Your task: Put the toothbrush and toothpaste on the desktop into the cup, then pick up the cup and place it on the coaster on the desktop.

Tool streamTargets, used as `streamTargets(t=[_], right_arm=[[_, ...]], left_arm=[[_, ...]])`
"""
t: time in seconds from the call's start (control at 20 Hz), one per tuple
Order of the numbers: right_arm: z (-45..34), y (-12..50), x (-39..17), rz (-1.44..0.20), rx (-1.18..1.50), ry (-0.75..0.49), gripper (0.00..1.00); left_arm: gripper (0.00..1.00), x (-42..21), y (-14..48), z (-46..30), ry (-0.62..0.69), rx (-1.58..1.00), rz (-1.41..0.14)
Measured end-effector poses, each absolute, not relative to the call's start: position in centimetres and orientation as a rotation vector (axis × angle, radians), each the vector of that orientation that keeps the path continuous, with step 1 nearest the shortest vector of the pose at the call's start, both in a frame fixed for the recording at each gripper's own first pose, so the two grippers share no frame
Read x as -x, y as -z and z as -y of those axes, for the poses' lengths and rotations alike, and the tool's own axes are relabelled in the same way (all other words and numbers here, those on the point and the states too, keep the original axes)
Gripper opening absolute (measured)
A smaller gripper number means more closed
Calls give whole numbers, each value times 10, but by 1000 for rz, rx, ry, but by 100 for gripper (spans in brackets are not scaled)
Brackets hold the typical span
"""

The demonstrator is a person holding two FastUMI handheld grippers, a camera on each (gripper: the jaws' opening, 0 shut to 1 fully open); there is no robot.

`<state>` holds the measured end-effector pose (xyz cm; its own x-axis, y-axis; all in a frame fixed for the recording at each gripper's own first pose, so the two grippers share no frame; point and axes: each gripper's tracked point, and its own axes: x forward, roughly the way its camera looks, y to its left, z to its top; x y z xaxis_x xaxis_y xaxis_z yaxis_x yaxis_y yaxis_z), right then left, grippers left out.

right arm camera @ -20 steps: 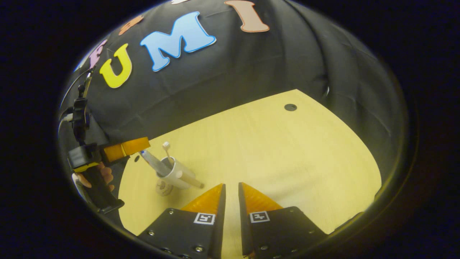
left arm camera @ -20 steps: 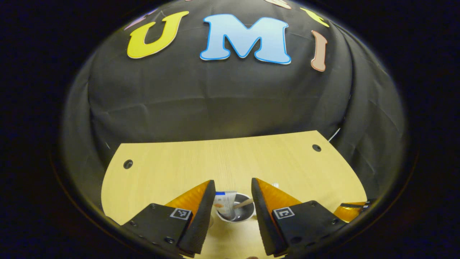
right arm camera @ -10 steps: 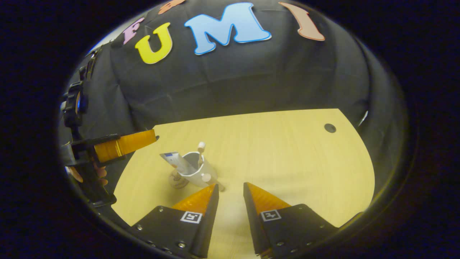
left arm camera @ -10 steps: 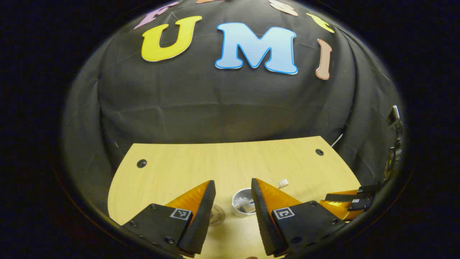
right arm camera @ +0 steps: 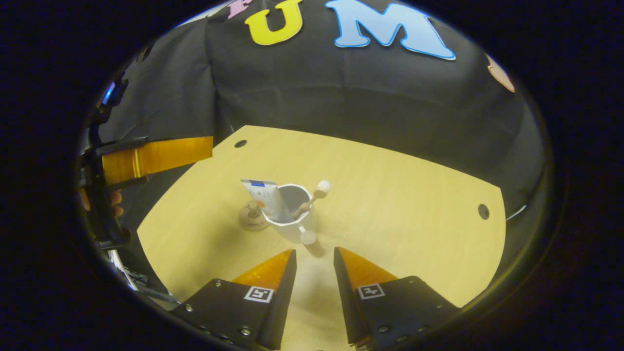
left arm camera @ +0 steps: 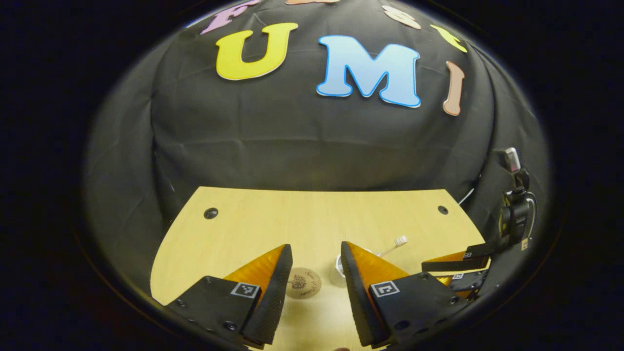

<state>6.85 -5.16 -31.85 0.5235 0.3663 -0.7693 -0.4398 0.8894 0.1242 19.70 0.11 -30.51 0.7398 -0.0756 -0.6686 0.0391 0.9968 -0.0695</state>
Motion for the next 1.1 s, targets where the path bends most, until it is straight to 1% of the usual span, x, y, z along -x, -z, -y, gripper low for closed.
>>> streamTargets(t=[0.05,0.1,0.15,0.2,0.35,0.4,0.45,0.5,0.55,0.6,0.65,0.7,0.75,0.9,0.95,1.0,1.05,1.1], right_arm=[[48,320,-70,-914,87,-515,47],[44,325,-76,-924,102,-528,63],[44,328,-82,-926,127,-534,63],[41,333,-84,-934,146,-546,70],[33,343,-91,-960,186,-584,70],[32,346,-94,-966,206,-593,70],[30,349,-96,-974,223,-606,70],[28,352,-98,-984,238,-620,63],[26,355,-99,-998,255,-632,70],[22,367,-100,-1012,272,-643,69],[21,376,-101,-1025,294,-653,69],[18,384,-101,-1042,312,-666,63],[16,390,-102,-1049,335,-673,65],[9,408,-103,-1075,370,-689,65],[9,411,-105,-1086,376,-684,65],[8,415,-107,-1095,374,-683,59],[8,417,-109,-1099,374,-679,60],[8,422,-112,-1099,380,-670,60]], left_arm=[[68,-193,306,-6,50,54,-739],[68,-188,307,-8,37,58,-742],[68,-184,308,-12,26,60,-745],[63,-179,310,-16,13,59,-747],[63,-167,315,-26,-18,60,-760],[68,-161,319,-31,-31,62,-766],[68,-156,321,-35,-44,67,-772],[63,-152,323,-41,-60,74,-779],[68,-149,326,-45,-72,81,-785],[68,-144,328,-50,-85,88,-792],[72,-140,331,-54,-100,93,-799],[68,-137,333,-60,-111,97,-804],[68,-135,335,-66,-124,97,-807],[68,-129,338,-82,-163,102,-814],[63,-128,340,-88,-174,100,-816],[68,-127,340,-93,-184,98,-818],[68,-126,341,-97,-193,95,-821],[63,-126,342,-101,-200,93,-822]])
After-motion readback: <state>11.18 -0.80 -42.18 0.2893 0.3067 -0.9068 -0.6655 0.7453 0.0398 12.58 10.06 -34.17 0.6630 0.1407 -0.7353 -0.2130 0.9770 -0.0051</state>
